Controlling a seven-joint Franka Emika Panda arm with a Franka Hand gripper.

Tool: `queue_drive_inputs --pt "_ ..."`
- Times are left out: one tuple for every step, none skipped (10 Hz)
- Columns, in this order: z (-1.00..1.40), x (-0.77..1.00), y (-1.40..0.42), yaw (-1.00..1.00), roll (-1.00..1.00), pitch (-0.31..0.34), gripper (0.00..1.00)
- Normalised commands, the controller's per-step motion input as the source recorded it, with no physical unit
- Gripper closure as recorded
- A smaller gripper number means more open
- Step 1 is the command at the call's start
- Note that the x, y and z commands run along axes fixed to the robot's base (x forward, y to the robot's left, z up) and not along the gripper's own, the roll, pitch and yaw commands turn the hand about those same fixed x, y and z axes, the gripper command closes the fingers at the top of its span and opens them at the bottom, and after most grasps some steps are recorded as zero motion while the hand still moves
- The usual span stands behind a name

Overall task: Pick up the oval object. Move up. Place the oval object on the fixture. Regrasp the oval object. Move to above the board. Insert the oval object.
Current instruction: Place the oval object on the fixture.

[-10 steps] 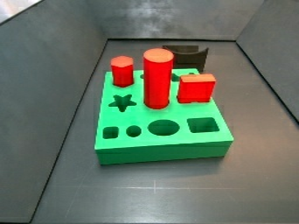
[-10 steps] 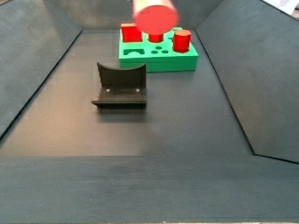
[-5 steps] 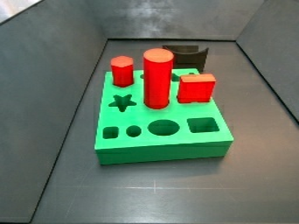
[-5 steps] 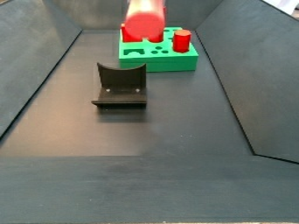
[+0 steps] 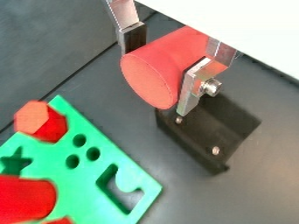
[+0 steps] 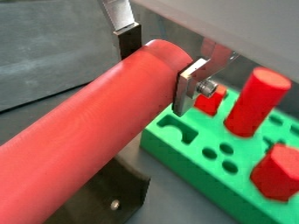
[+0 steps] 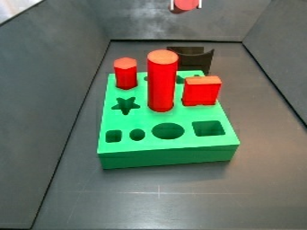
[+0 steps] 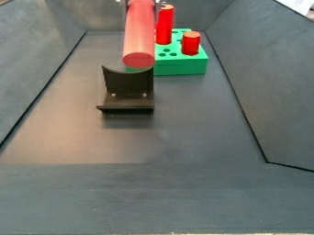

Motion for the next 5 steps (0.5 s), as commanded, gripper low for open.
queue_drive_inputs --pt "-0.04 0.47 0.02 -0.02 -1.0 0.139 1.0" --pt "-0.03 0.37 0.03 -0.03 -1.0 0.147 1.0" --pt "-0.02 0.29 0.03 -0.05 -1.0 0.153 1.0" --pt "-0.02 0.19 0.04 -0.07 -1.0 0.163 1.0" --pt "-0.02 0.14 0.04 -0.08 -1.0 0.169 1.0"
